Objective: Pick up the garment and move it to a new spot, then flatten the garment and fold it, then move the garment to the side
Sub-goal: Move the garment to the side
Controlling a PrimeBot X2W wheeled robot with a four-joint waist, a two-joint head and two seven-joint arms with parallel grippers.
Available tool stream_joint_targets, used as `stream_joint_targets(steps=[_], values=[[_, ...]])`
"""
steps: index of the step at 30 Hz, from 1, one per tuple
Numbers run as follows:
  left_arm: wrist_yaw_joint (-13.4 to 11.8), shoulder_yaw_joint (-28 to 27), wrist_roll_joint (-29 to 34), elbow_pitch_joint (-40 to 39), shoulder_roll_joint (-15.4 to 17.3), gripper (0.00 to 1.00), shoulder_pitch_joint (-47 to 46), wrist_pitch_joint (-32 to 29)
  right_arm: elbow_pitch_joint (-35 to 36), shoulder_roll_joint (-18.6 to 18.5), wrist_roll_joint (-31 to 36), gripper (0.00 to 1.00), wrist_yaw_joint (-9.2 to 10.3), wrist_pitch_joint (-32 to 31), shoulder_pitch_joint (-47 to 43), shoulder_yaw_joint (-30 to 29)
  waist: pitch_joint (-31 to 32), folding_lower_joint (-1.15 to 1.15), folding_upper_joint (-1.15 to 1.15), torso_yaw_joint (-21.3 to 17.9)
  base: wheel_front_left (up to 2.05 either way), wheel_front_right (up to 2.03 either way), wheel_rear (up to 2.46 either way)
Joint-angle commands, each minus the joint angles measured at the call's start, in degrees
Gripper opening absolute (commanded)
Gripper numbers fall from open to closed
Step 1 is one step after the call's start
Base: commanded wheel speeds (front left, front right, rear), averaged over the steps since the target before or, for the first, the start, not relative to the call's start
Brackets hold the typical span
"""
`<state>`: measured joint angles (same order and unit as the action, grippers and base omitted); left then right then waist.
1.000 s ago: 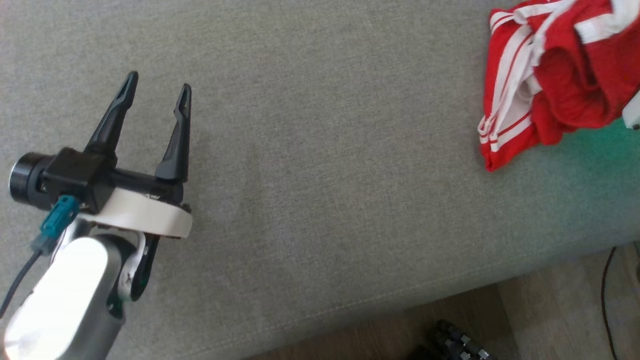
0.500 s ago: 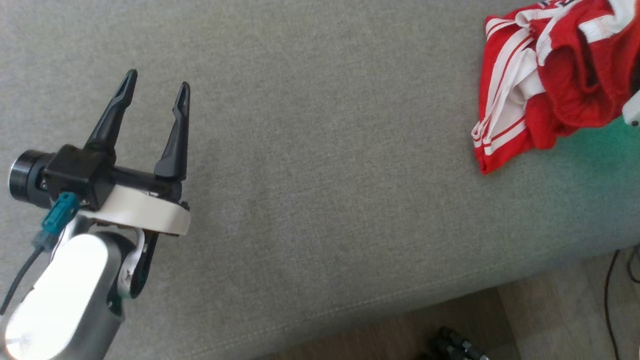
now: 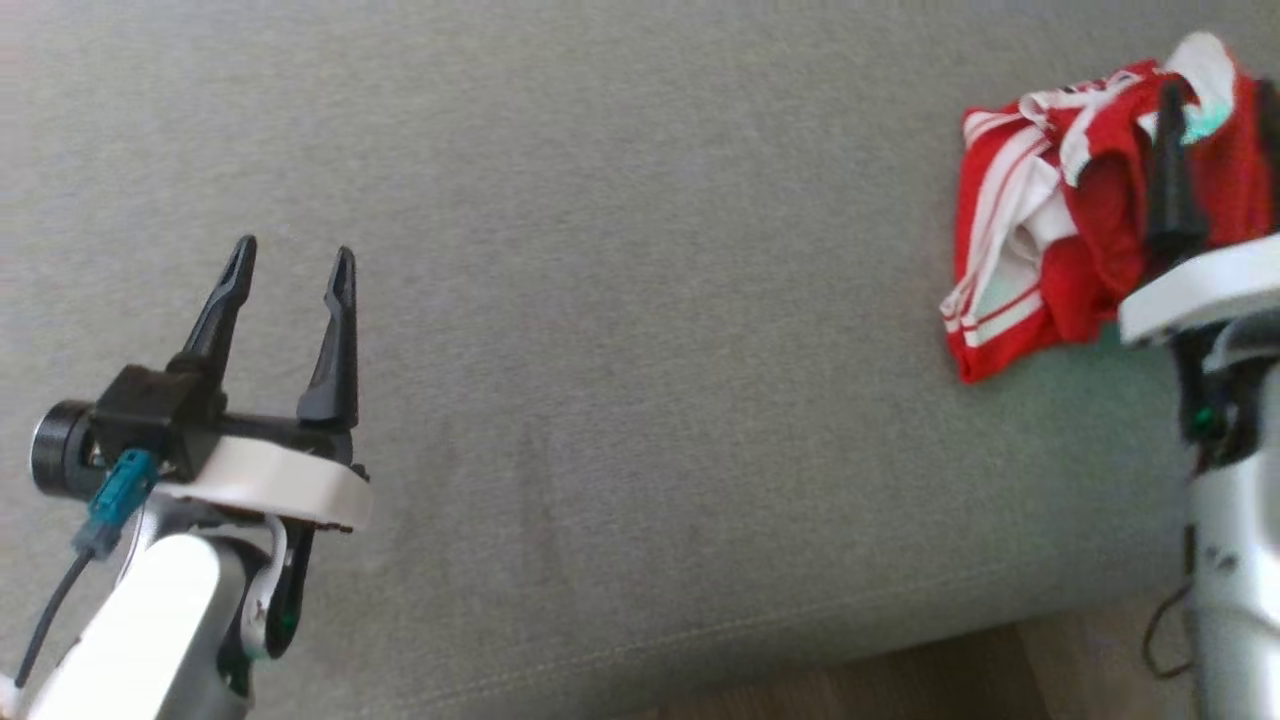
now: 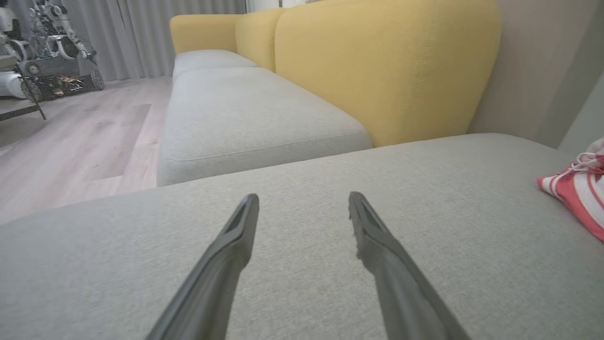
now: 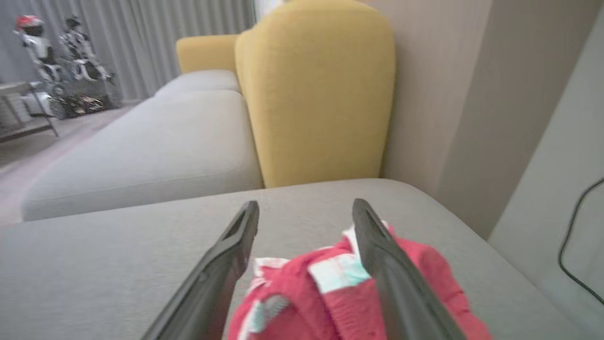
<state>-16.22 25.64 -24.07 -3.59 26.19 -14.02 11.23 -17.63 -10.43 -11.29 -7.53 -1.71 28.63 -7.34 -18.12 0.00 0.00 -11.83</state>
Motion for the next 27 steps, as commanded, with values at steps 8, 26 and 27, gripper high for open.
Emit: stream_joint_targets(steps=[8,26,27], values=[[-2.0,-4.3,-1.8,-1.9,1.2,1.0,2.0,1.2,14.9,5.8,3.5,1.0,0.04,1.0,-9.8,4.3,4.6,0.0,0.0,7.4,0.0,0.0,0.0],[-3.0,-2.8,-3.4,-0.9,1.4,1.0,10.9,1.5,20.0,7.5,1.6,1.0,0.04,-1.3,-23.6,8.3,15.2,0.0,0.0,12.4,0.0,0.0,0.0],[-3.1,-2.8,-3.4,-0.9,1.4,1.0,11.3,1.5,20.1,7.5,1.4,1.0,0.04,-1.4,-24.1,8.4,15.7,0.0,0.0,12.3,0.0,0.0,0.0]])
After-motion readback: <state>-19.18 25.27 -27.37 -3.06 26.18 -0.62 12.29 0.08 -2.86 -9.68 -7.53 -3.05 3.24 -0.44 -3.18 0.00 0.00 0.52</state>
